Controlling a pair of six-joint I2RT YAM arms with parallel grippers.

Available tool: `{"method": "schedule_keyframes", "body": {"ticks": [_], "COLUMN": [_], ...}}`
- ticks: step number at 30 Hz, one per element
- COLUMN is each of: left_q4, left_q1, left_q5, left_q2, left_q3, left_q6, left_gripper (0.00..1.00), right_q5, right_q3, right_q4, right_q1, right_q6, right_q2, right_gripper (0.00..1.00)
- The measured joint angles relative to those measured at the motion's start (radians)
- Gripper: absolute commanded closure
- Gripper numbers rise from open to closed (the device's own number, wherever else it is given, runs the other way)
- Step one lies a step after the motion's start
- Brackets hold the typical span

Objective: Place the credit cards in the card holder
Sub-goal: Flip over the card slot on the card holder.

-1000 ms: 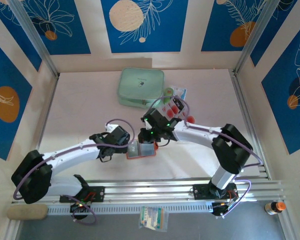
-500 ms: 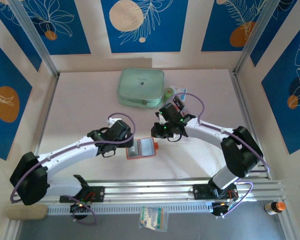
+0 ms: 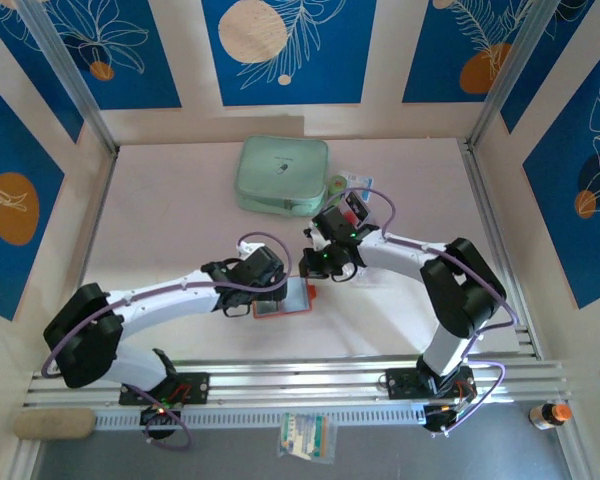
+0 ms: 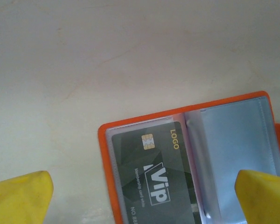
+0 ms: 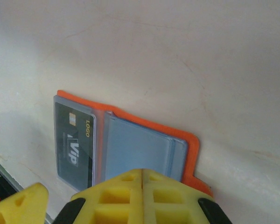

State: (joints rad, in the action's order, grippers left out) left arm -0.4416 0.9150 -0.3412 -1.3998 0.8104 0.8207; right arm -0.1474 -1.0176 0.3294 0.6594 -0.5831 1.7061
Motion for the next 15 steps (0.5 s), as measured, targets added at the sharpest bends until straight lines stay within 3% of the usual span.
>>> {"method": "schedule_keyframes", "body": {"ticks": [15], "left_q4": [0.040], "left_q1": [0.017], "left_q5": [-0.003], "left_q2": [-0.042], "left_q3": [-0.024], "left_q6": [0.019], "left_gripper": [0.00], "right_q5": [-0.011], "right_q3": [-0.043], "right_q4": [0.001], "right_q1": [0.005], "right_q6": [0.008], "right_q2": [0.106], "right_gripper": [0.99]}}
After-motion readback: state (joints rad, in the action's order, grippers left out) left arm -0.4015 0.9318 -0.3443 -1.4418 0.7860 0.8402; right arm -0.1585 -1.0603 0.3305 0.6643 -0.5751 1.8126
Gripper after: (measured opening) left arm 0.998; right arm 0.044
